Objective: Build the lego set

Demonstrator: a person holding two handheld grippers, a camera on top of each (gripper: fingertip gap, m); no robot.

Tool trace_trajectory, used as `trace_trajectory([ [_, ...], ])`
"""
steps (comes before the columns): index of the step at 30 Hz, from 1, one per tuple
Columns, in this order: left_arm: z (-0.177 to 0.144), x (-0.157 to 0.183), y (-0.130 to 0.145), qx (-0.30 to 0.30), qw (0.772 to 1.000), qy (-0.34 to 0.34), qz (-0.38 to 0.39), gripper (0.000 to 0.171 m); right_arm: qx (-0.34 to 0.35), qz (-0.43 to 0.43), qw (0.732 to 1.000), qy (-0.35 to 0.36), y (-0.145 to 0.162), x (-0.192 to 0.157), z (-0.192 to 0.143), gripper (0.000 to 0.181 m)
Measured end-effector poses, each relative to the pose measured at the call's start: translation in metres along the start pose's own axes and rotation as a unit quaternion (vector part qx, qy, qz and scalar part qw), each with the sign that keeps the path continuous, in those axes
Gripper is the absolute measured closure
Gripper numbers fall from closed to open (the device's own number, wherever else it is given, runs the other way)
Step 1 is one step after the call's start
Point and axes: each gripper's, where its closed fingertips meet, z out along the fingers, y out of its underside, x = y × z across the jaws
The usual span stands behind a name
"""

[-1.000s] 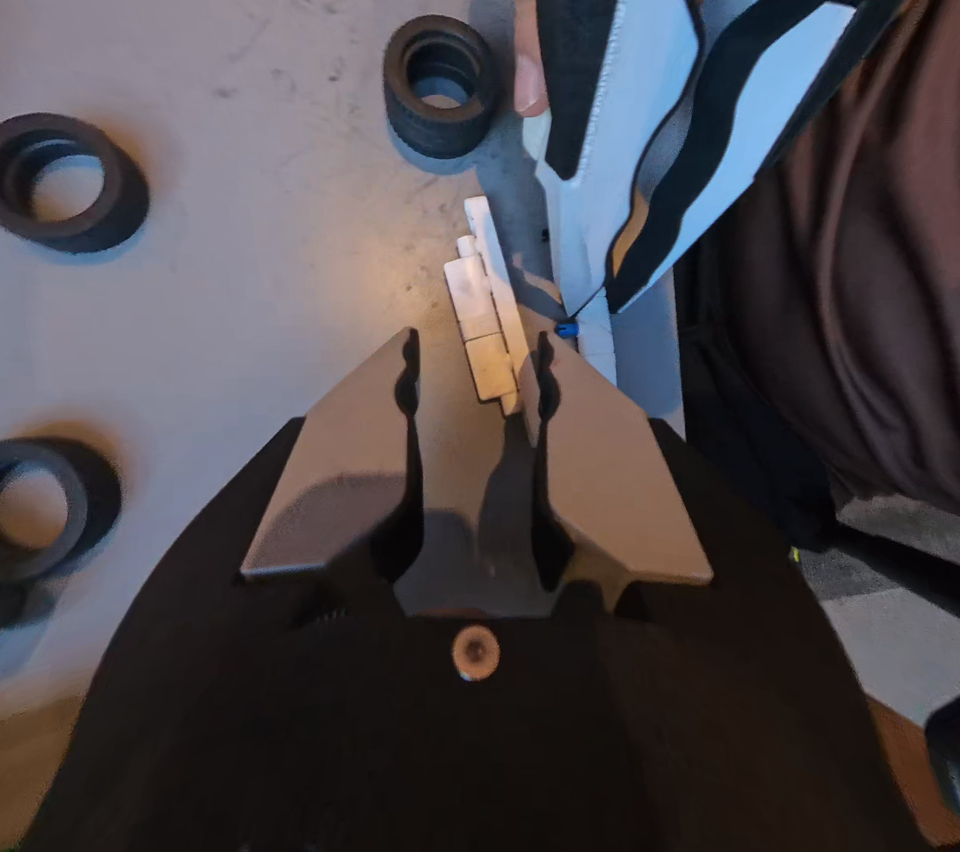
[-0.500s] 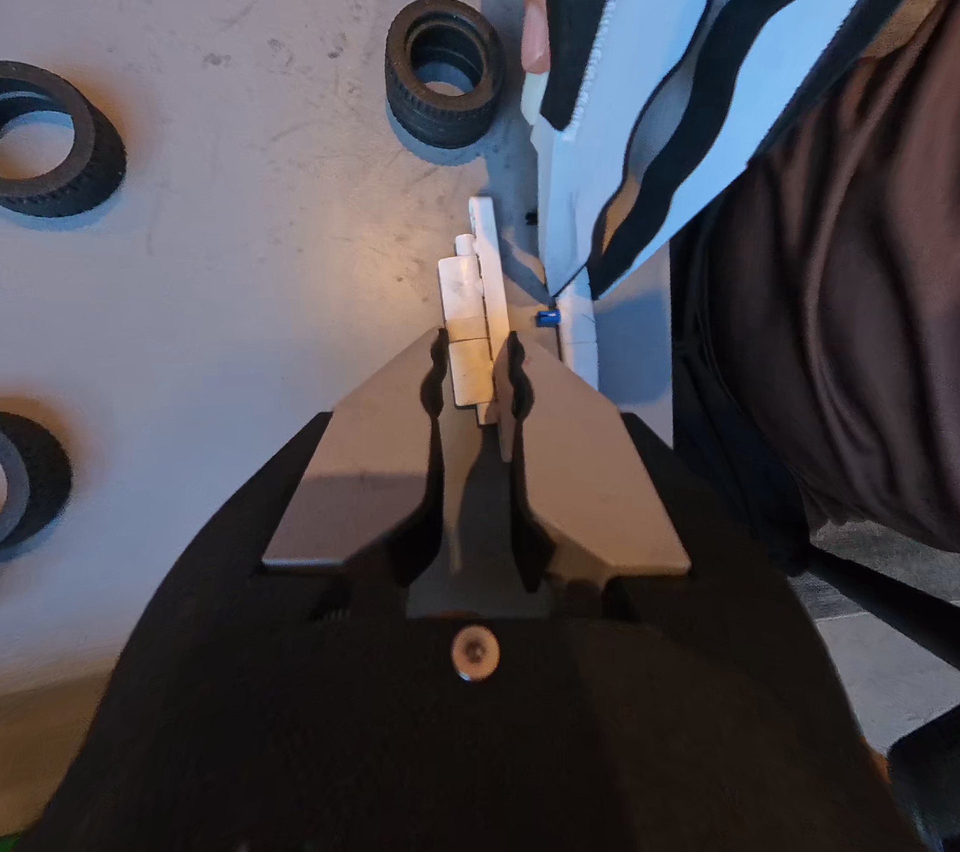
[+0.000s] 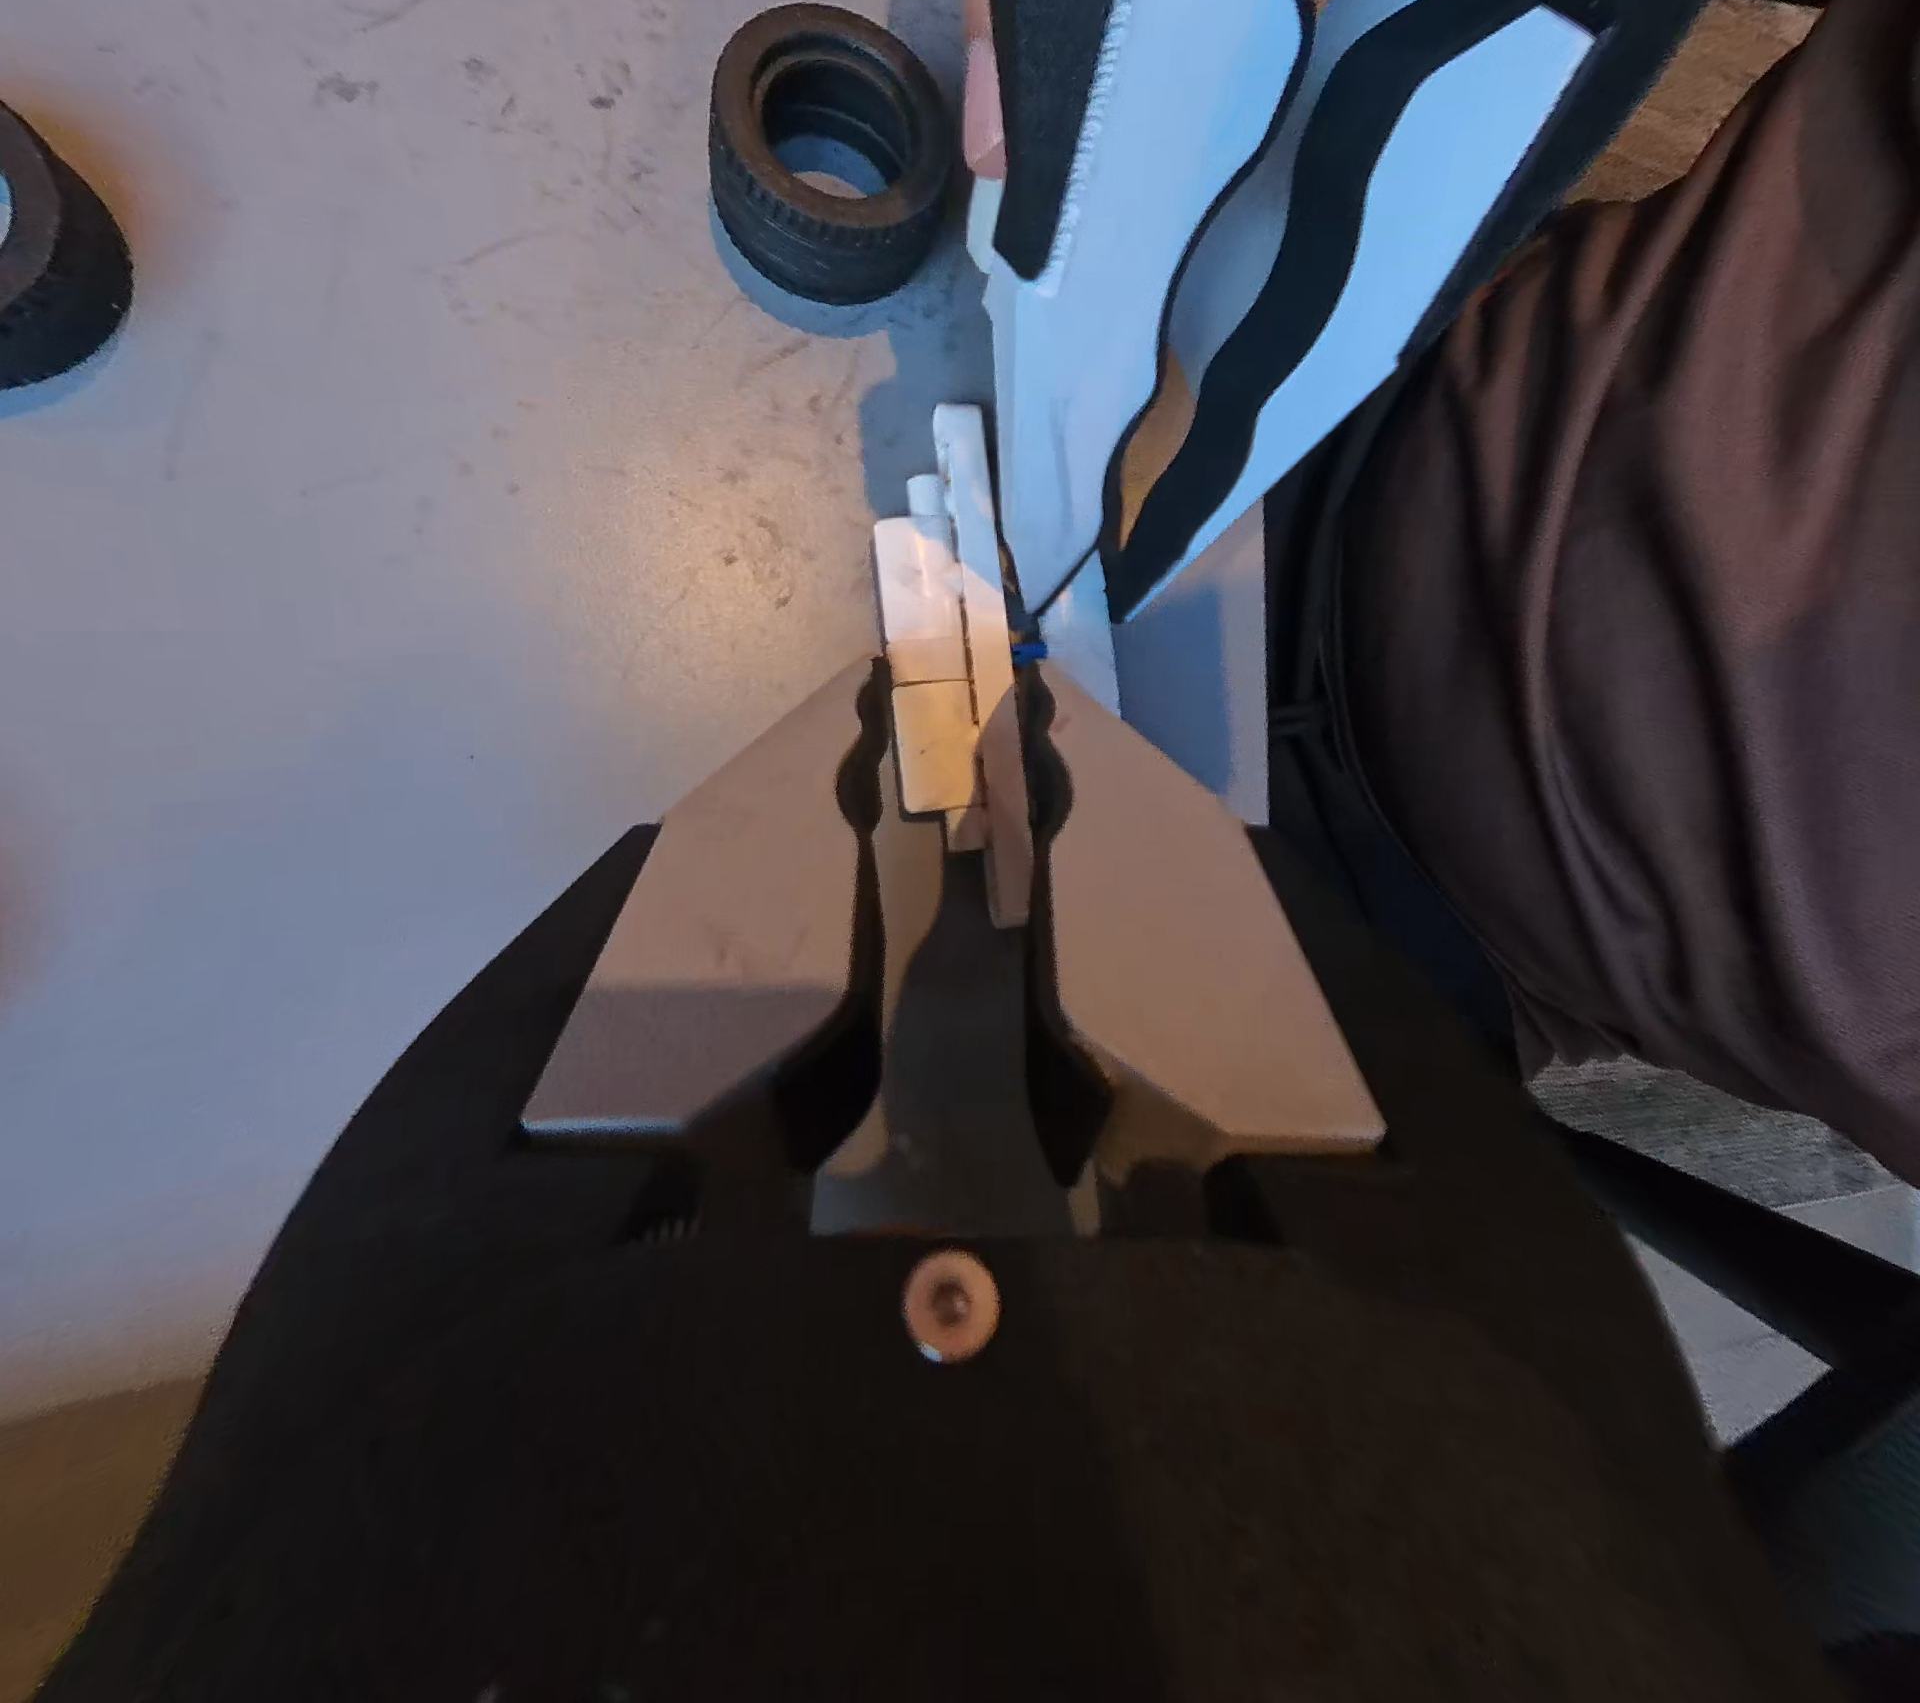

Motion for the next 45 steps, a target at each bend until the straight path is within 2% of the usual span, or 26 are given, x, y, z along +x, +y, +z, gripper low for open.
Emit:
trace_trajectory([
  [4, 0.0, 0.002, 0.001, 0.003, 1.0, 0.002, -0.001, 0.147, 0.003, 0.008, 1.0, -0.002, 0.0, 0.001, 0.0, 0.166],
  [11, 0.001, 0.012, 0.001, 0.007, 1.0, 0.009, 0.006, 0.124, 0.003, 0.011, 1.0, -0.004, 0.001, 0.002, 0.0, 0.165],
  [20, 0.01, 0.015, 0.006, -0.029, 0.992, -0.096, 0.071, 0.112, 0.005, 0.024, 1.0, -0.017, 0.002, 0.001, 0.0, 0.165],
  [22, 0.011, 0.014, 0.006, -0.036, 0.987, -0.127, 0.087, 0.114, 0.005, 0.027, 0.999, -0.019, 0.002, 0.001, -0.001, 0.165],
  [25, 0.012, 0.015, 0.006, -0.025, 0.988, -0.135, 0.074, 0.117, 0.003, 0.027, 0.999, -0.024, 0.003, -0.002, 0.0, 0.165],
  [27, 0.01, 0.012, 0.005, -0.008, 0.988, -0.142, 0.064, 0.126, 0.004, 0.024, 1.0, -0.02, 0.003, -0.003, 0.0, 0.165],
  [33, 0.01, 0.013, 0.005, 0.001, 0.987, -0.144, 0.066, 0.127, 0.0, 0.013, 1.0, 0.002, 0.003, -0.002, -0.001, 0.165],
  [45, 0.007, 0.015, 0.002, -0.004, 0.969, -0.205, 0.135, 0.127, 0.014, 0.075, 0.996, -0.048, 0.002, -0.005, -0.001, 0.165],
])
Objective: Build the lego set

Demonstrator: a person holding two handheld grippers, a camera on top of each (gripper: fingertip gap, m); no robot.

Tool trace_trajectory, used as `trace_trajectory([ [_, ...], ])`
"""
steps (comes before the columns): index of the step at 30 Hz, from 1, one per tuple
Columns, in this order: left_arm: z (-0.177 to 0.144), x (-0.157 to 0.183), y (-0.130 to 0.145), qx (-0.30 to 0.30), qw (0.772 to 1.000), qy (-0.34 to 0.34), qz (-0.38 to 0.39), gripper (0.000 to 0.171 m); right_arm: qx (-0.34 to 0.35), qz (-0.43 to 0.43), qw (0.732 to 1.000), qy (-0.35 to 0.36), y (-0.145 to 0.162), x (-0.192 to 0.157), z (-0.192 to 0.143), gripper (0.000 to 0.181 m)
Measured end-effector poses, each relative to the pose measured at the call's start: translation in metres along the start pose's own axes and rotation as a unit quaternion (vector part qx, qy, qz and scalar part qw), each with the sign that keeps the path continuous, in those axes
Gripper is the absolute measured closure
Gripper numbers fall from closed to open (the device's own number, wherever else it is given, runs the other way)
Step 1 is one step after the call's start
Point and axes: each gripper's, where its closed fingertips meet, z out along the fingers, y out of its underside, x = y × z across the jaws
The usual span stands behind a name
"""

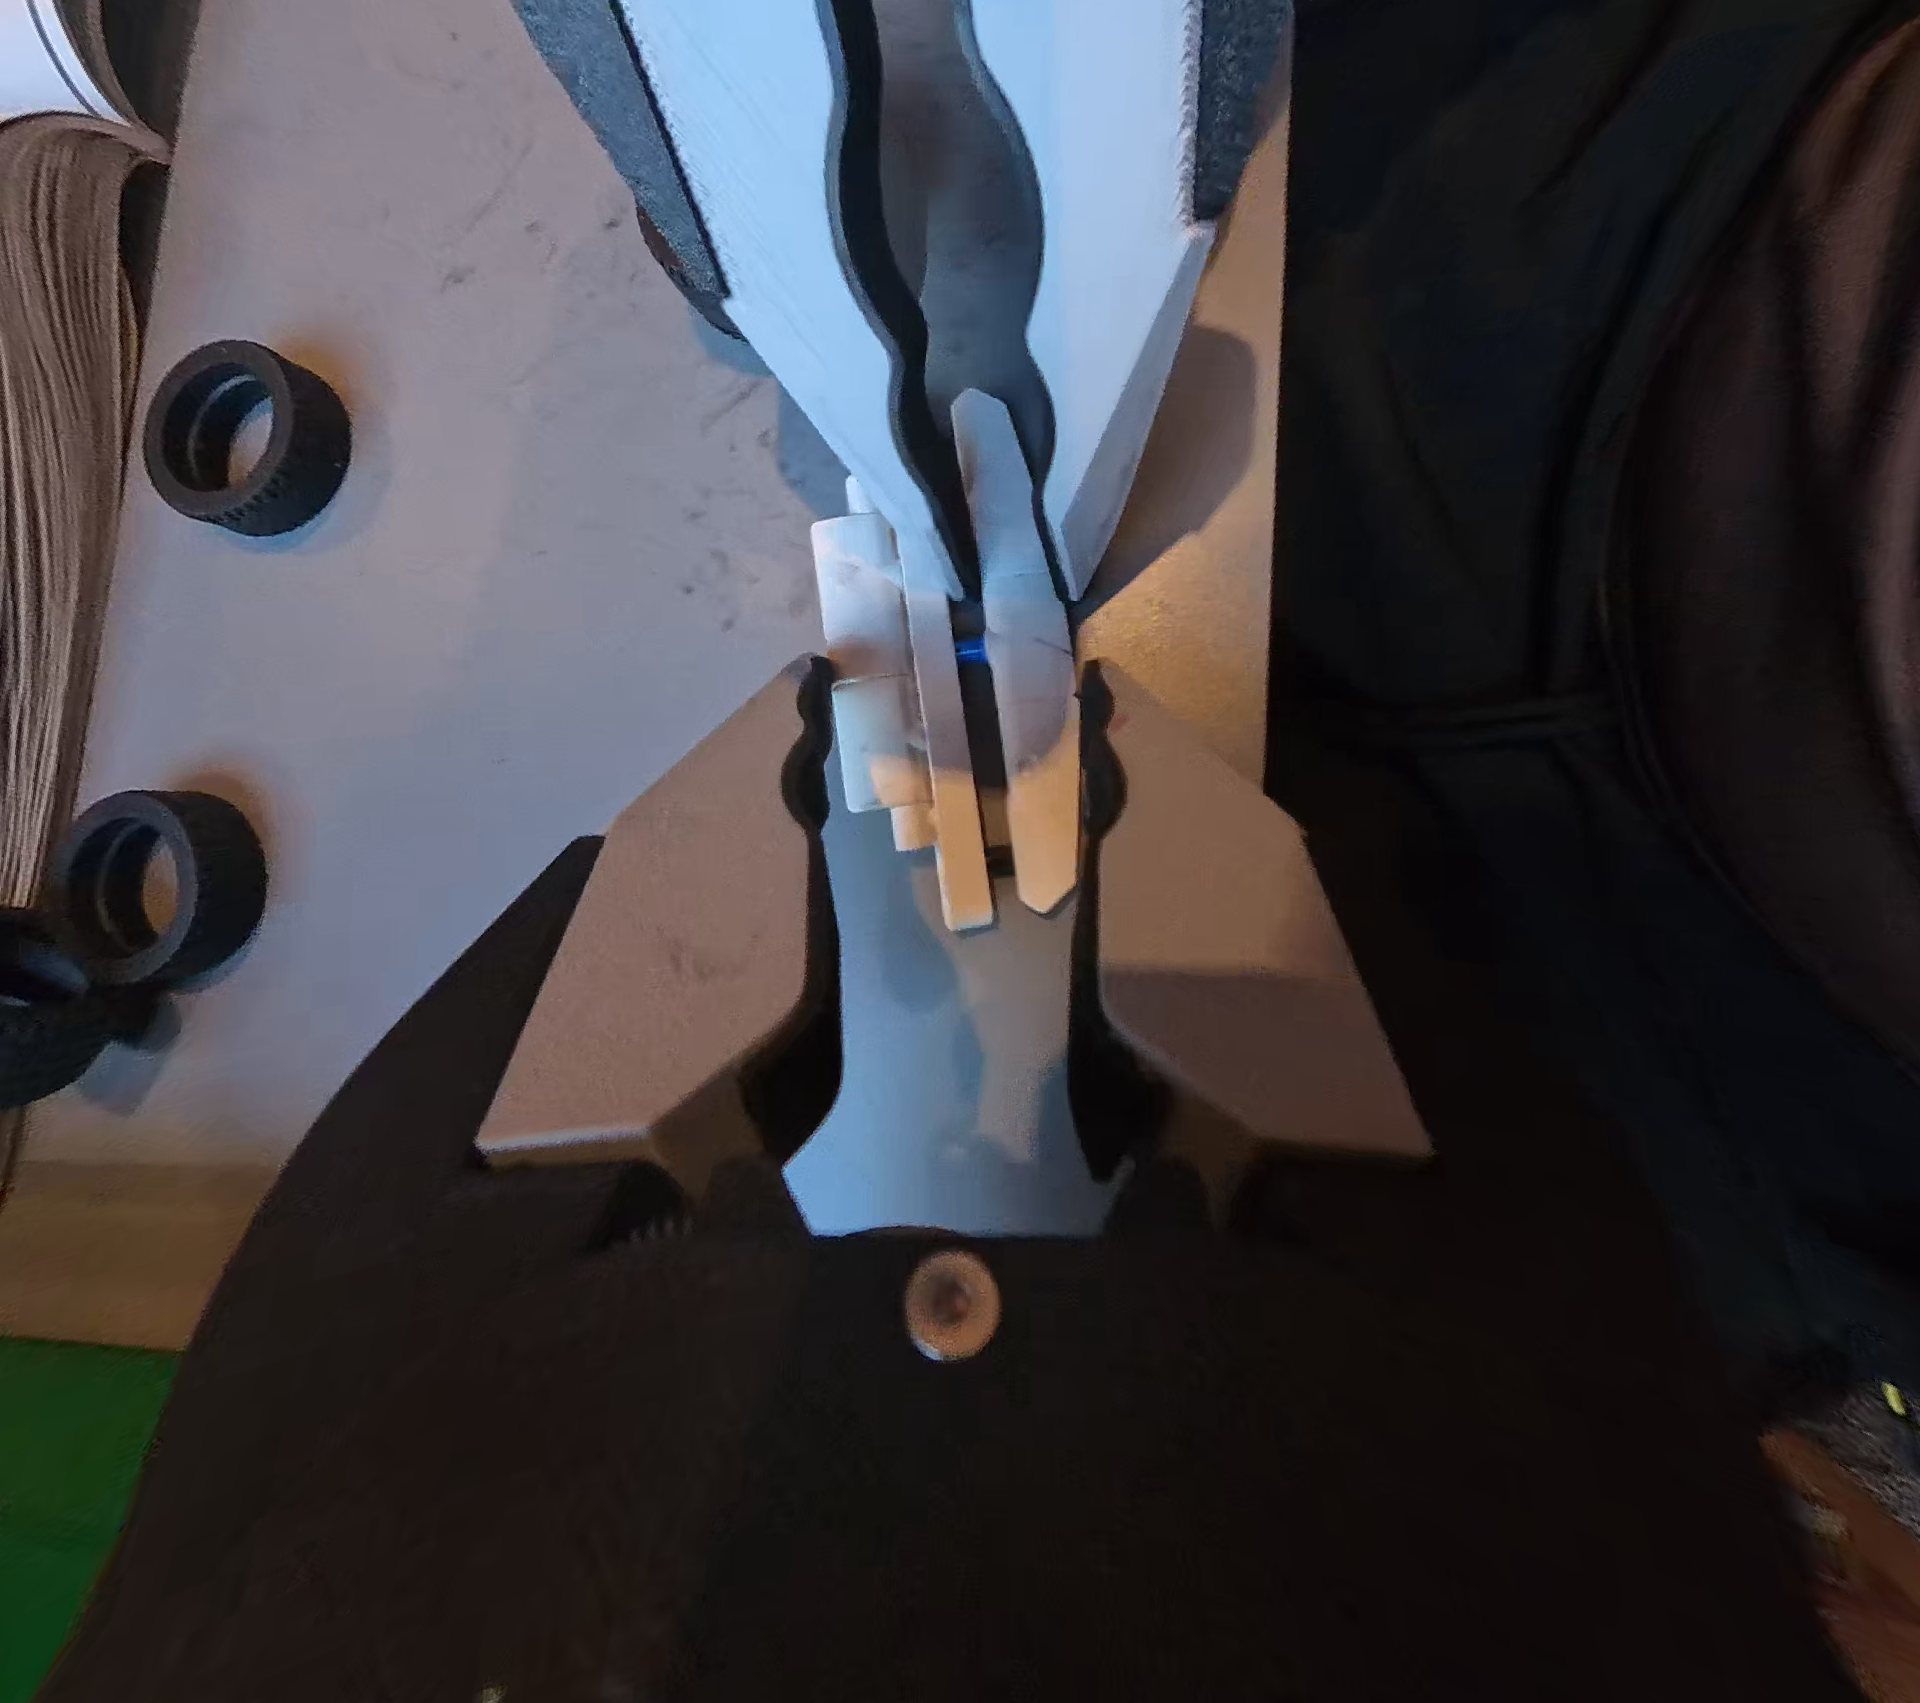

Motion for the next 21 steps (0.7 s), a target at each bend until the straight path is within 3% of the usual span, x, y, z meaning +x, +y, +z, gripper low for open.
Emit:
trace_trajectory([
  [21, 0.0026, 0.0012, 0.0032, 0.051, 0.994, 0.058, -0.079, 0.125, -0.003, -0.088, 0.993, 0.084, -0.0001, 0.0024, -0.0026, 0.166],
])
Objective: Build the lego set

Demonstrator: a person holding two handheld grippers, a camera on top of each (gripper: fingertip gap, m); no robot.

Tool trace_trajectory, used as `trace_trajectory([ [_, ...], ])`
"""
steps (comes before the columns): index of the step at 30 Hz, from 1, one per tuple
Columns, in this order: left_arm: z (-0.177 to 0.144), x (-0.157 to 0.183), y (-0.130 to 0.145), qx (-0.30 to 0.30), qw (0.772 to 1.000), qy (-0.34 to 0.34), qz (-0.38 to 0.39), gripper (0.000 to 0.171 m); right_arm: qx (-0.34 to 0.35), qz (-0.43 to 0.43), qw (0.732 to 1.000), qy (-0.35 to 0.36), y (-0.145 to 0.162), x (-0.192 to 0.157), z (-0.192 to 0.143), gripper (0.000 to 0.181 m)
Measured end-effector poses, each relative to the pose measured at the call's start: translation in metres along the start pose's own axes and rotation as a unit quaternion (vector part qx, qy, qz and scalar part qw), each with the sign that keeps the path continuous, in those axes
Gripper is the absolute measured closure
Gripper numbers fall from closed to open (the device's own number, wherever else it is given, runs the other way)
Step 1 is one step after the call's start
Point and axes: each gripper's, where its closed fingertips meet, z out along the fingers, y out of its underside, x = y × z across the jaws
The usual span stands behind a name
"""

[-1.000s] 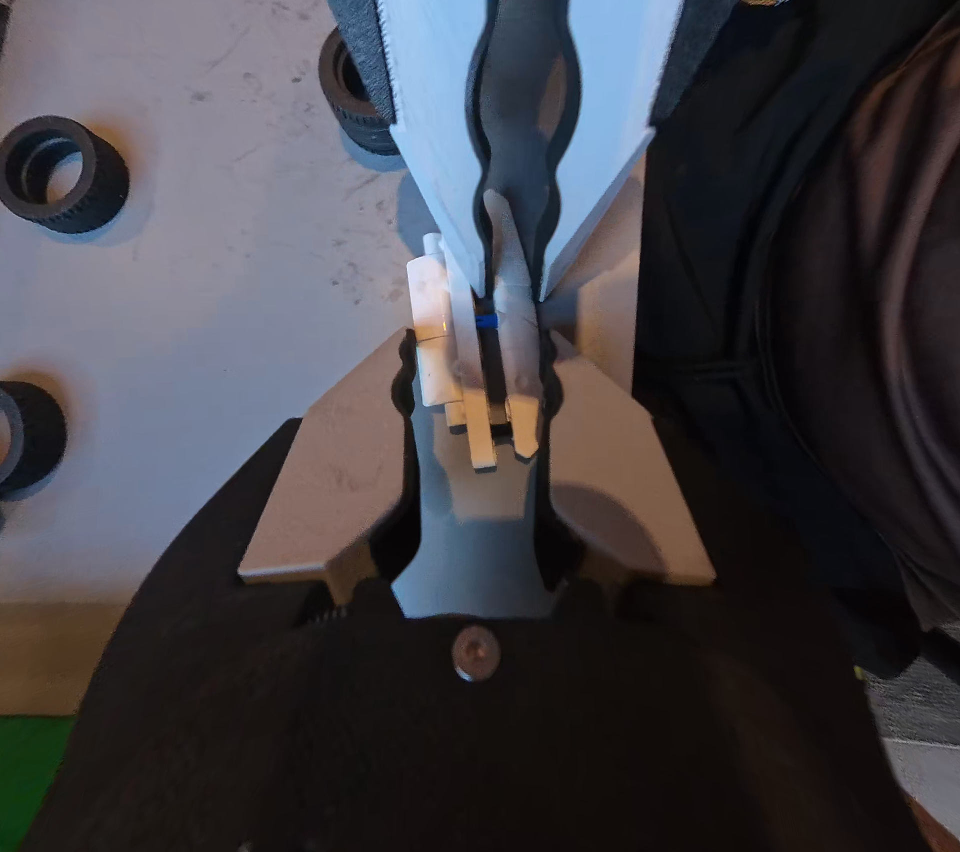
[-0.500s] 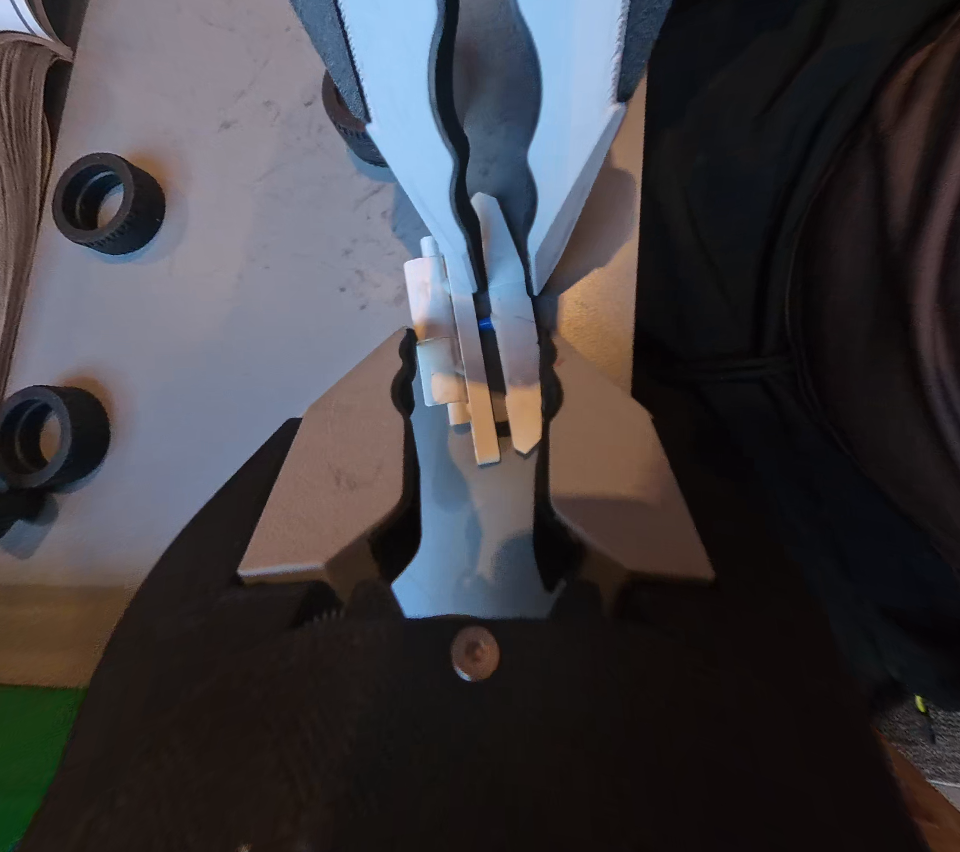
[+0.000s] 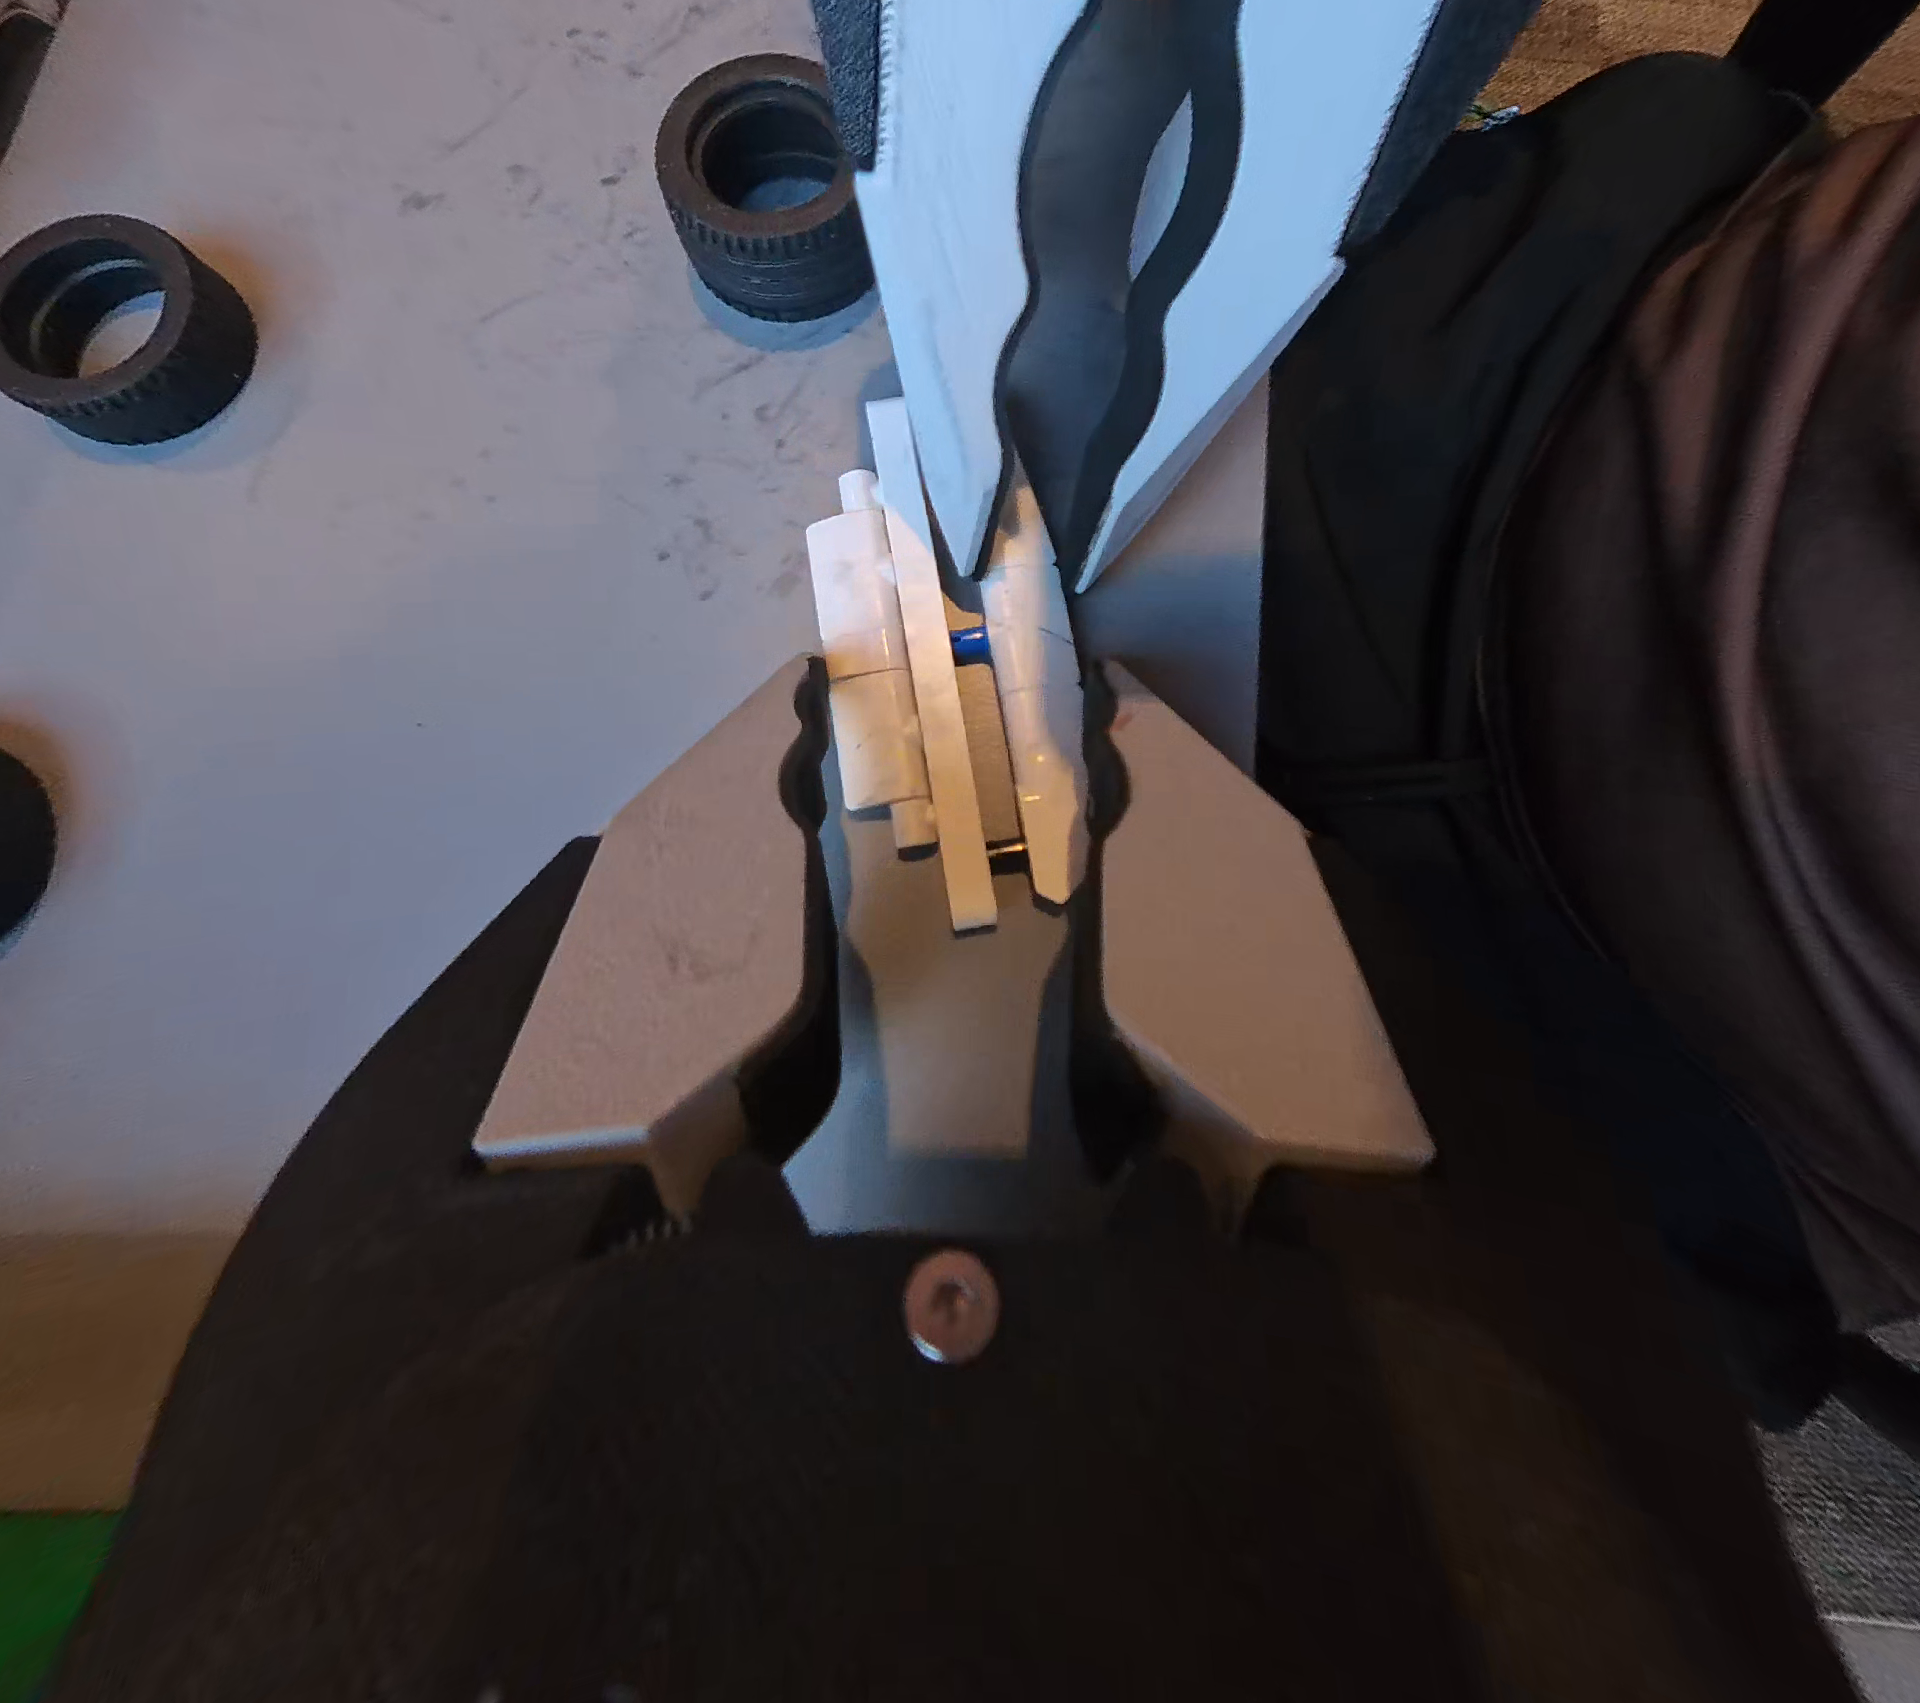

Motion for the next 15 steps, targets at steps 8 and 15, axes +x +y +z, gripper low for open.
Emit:
trace_trajectory([
  [8, -0.0007, 0.004, -0.0006, 0.011, 1.0, -0.008, 0.016, 0.124, 0.024, 0.031, 0.999, -0.016, 0.0, -0.0022, -0.0032, 0.166],
  [15, -0.0003, 0.0052, 0.0002, 0.018, 1.0, 0.002, 0.003, 0.127, 0.021, 0.011, 1.0, -0.003, 0.0022, -0.0022, -0.0006, 0.164],
])
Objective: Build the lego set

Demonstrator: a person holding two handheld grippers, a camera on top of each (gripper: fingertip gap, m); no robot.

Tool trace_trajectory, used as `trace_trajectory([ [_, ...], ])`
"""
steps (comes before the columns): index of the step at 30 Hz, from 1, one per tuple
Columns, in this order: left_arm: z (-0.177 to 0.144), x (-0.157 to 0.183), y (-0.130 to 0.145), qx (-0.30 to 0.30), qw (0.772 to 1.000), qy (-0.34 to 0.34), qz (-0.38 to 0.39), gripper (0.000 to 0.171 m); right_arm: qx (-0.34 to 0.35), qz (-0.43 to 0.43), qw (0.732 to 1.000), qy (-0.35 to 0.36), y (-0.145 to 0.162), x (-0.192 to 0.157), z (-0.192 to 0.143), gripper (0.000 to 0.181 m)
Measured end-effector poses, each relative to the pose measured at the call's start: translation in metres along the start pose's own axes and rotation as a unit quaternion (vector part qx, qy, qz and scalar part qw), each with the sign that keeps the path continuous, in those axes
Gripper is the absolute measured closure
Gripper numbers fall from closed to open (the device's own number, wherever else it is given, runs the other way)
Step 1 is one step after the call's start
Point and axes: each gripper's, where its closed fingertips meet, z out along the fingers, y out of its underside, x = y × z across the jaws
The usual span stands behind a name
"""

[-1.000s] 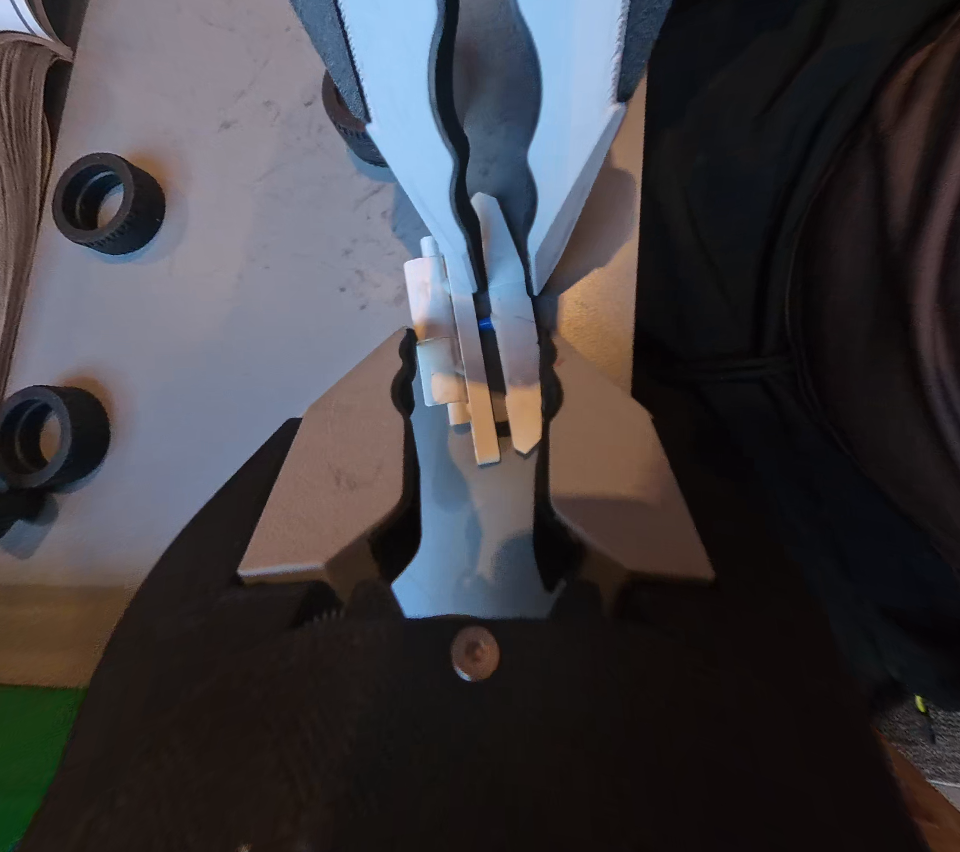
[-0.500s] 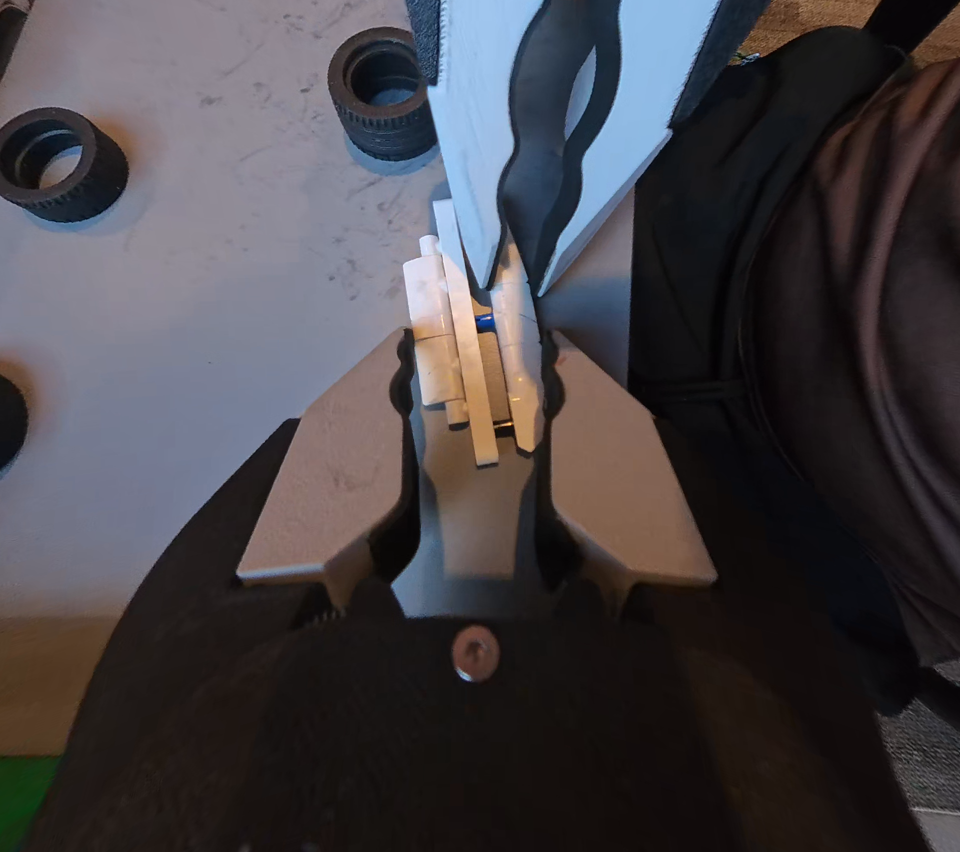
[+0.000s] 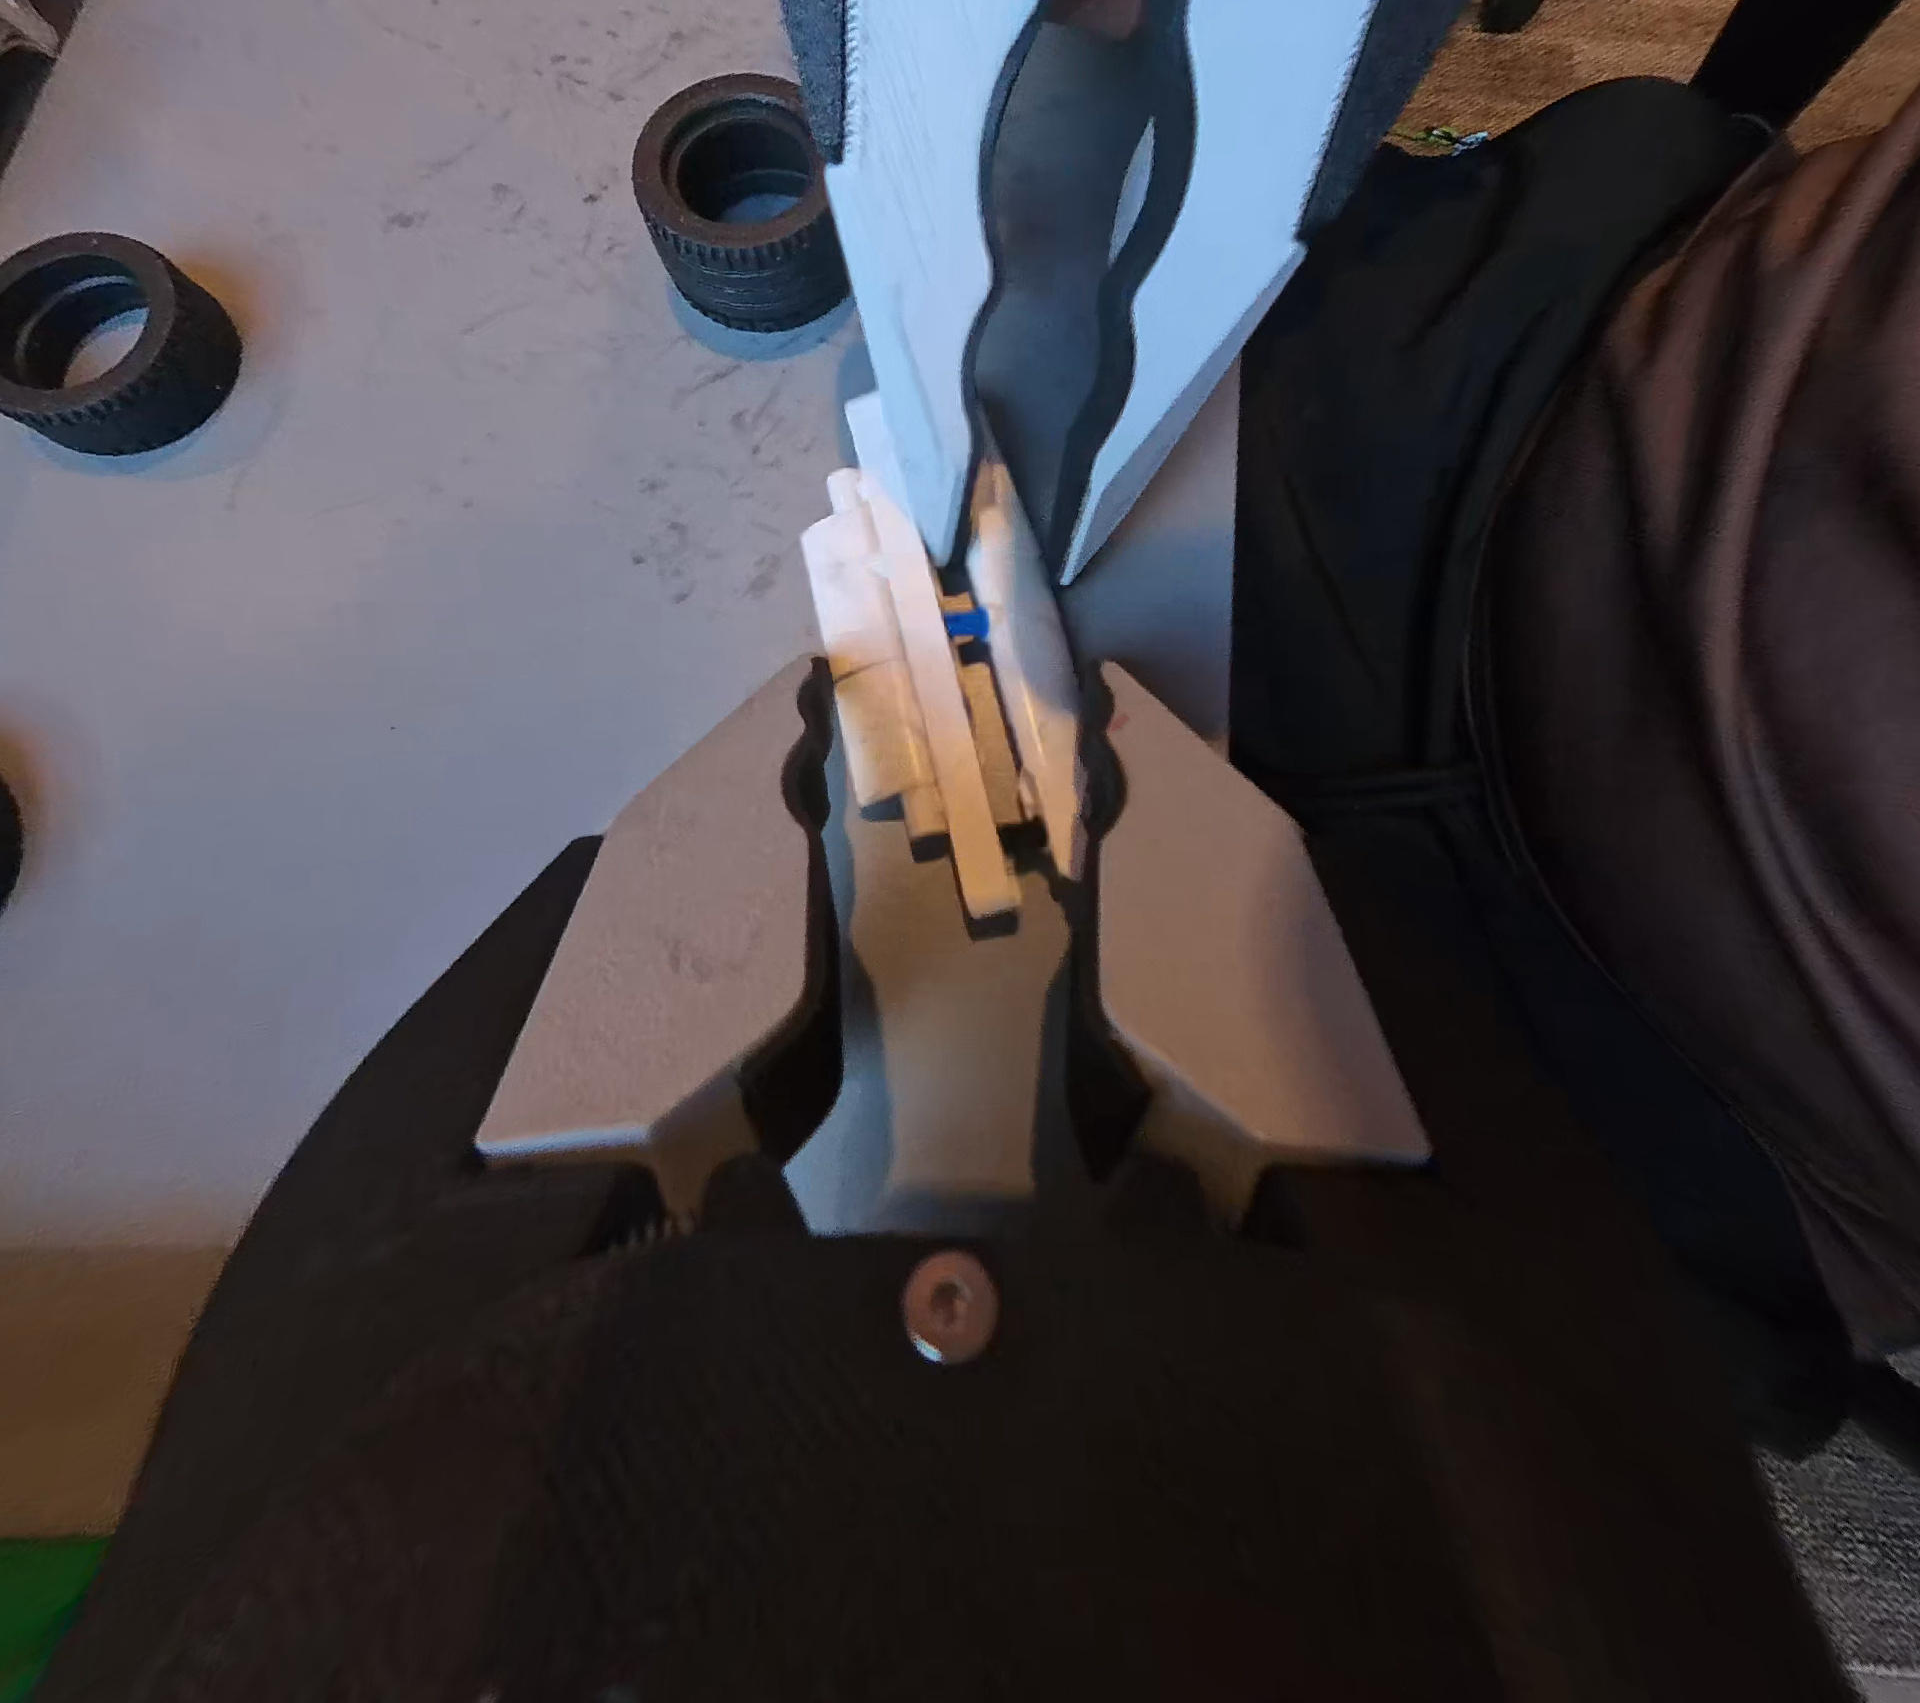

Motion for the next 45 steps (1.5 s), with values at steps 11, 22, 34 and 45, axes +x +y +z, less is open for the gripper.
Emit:
trace_trajectory([
  [11, -0.002, 0.002, -0.002, -0.016, 0.998, -0.022, 0.052, 0.12, 0.007, -0.007, 1.0, 0.004, -0.003, 0.0, -0.003, 0.165],
  [22, -0.02, 0.006, -0.015, 0.028, 0.994, -0.102, 0.001, 0.106, 0.021, 0.017, 1.0, -0.015, -0.007, -0.005, -0.003, 0.156],
  [34, -0.069, 0.032, -0.004, 0.162, 0.935, -0.314, -0.018, 0.125, 0.115, 0.039, 0.988, 0.096, -0.009, 0.015, -0.045, 0.154],
  [45, -0.049, 0.033, 0.004, 0.155, 0.939, -0.307, -0.019, 0.129, 0.075, 0.003, 0.988, 0.136, -0.001, -0.001, -0.036, 0.145],
])
